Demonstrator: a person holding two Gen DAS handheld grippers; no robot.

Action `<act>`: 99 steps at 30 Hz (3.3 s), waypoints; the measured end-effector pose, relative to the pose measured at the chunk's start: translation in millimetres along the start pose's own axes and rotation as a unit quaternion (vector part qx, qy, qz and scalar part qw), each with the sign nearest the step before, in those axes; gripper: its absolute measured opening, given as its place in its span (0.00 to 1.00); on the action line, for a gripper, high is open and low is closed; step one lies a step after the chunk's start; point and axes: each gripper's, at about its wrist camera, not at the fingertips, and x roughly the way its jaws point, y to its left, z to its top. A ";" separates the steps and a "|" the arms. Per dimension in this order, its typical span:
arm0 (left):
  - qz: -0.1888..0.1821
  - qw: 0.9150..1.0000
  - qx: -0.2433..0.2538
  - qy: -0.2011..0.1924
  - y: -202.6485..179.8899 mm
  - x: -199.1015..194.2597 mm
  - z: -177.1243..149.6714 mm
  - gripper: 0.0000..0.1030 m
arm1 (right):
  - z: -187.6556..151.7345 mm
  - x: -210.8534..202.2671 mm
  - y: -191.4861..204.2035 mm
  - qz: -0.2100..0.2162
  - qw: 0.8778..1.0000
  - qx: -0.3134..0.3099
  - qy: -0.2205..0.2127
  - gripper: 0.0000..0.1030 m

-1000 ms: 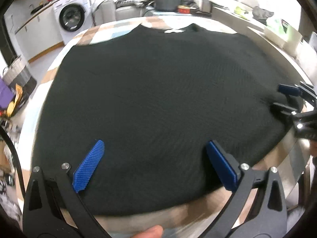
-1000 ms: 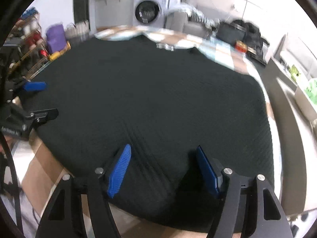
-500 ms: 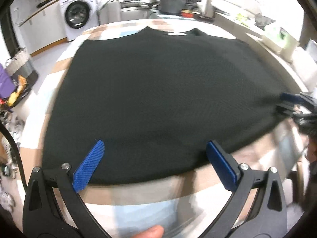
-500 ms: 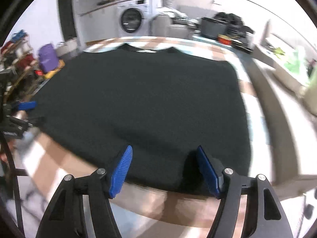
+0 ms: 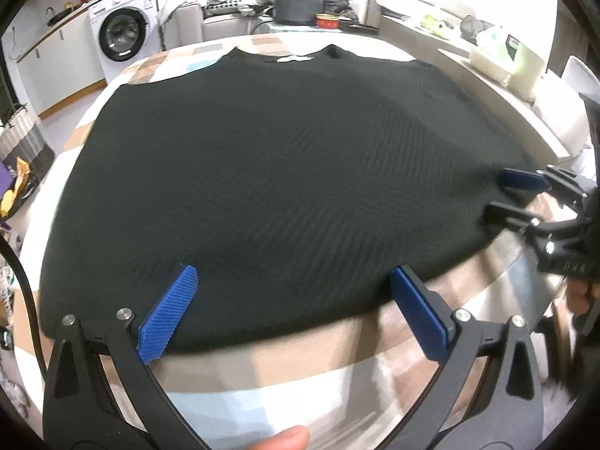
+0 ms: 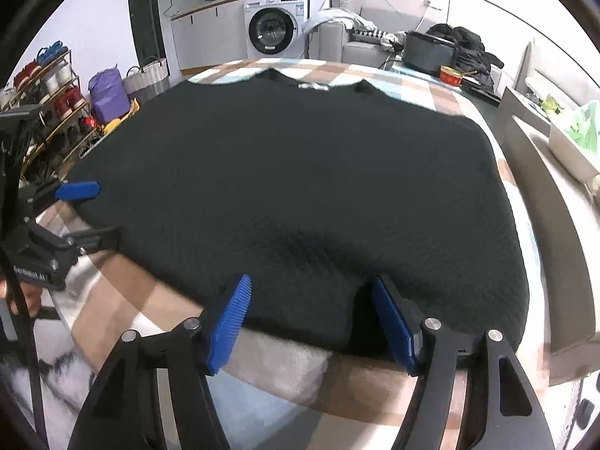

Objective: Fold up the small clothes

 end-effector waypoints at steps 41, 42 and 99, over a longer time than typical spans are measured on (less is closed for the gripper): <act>0.039 0.999 -0.032 0.000 42.9 -11.6 -9.3 1.00 | -42.1 -37.1 -137.9 -0.003 0.984 0.176 -0.004 0.51; 0.042 0.998 -0.036 -0.003 46.9 -13.4 -8.2 1.00 | -42.1 -34.7 -140.3 0.013 0.982 0.187 -0.006 0.48; 0.049 0.979 -0.190 -0.057 166.2 -43.7 -27.6 0.10 | -29.1 -43.2 -130.6 -0.016 0.987 0.158 -0.022 0.06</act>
